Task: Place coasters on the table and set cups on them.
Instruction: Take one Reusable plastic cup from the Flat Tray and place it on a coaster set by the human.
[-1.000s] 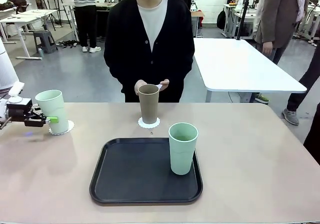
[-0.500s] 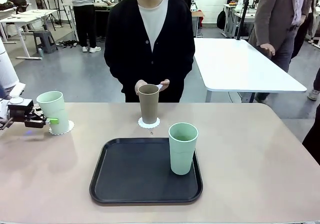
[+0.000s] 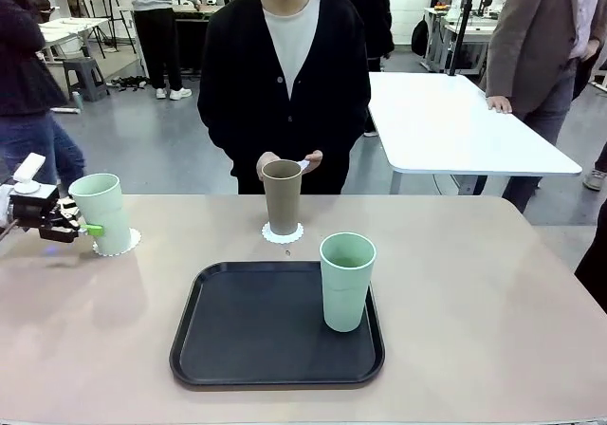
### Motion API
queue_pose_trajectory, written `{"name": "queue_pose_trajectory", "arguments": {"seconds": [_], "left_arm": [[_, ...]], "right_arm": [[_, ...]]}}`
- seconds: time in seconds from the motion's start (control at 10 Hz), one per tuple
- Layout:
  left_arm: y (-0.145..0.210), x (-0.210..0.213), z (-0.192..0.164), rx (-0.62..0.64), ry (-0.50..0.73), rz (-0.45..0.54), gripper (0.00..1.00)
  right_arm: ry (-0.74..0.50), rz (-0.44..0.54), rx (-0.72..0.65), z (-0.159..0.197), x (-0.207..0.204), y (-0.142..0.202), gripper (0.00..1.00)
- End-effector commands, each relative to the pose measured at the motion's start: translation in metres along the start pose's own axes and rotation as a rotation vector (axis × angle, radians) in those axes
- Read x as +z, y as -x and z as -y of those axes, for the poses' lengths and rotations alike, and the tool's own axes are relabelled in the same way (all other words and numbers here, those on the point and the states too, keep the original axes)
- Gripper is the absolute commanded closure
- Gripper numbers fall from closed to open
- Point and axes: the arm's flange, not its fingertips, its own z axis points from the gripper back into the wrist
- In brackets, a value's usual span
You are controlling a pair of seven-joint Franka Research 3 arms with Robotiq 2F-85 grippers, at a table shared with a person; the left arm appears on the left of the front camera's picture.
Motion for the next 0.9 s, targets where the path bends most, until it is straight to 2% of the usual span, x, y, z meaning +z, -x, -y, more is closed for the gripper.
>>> {"name": "queue_pose_trajectory", "arguments": {"seconds": [0.0,0.6,0.8], "left_arm": [[-0.005,0.012,0.001,-0.044,0.006,-0.038,0.0],[-0.006,0.036,-0.004,-0.043,0.027,-0.176,0.0],[-0.01,0.044,-0.003,-0.056,0.007,-0.286,0.0]], "right_arm": [[-0.028,0.01,0.018,0.0,-0.001,-0.001,0.0],[-0.028,0.01,0.018,0.0,-0.001,-0.001,0.0],[-0.028,0.01,0.018,0.0,-0.001,-0.001,0.0]]}}
